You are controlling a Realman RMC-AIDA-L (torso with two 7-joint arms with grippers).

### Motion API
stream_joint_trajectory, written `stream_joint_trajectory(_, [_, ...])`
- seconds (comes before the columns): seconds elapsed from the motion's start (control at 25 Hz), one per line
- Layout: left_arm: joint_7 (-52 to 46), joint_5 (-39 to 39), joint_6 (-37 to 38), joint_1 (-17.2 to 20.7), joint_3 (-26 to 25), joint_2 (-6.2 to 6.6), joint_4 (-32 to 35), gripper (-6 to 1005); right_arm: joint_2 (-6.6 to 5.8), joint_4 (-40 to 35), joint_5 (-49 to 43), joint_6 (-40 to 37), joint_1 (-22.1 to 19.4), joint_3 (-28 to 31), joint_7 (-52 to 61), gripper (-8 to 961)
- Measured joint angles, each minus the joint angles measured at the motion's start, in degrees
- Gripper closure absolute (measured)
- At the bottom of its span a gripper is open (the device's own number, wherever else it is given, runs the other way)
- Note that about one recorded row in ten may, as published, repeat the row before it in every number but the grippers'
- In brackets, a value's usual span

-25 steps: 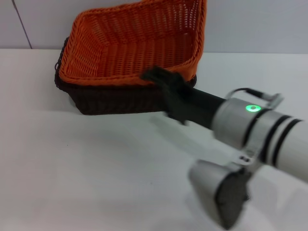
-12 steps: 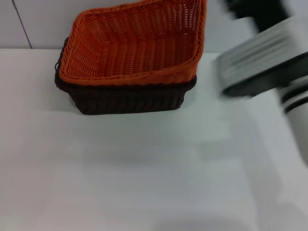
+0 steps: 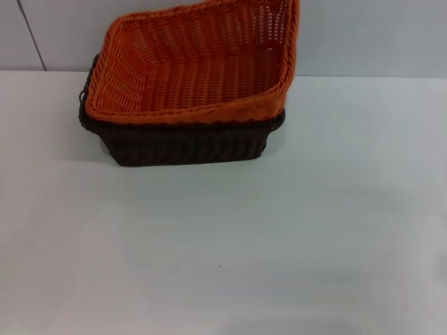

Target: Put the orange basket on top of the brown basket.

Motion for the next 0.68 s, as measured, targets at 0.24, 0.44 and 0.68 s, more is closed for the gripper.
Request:
stream_joint_trajectory(0.24, [0.1,0.0,1.9,0.1,-0.2,0.29,0.7,247,0.46,-26.2,-12.8,-20.5,3.3,-1.1,27.2,172])
stream_joint_trajectory(0.44, [0.2,0.0,2.3,0.2,-0.1,0.38,1.1,247,0.75,-38.5,-13.4,-28.1,4.7,-1.6,36.4,173])
stream_joint_trajectory(0.68, [0.7,0.0,2.7,0.3,1.0,0.13,1.5,247,0.87,-39.9,-13.4,-28.6,4.4,-1.8,36.4,173])
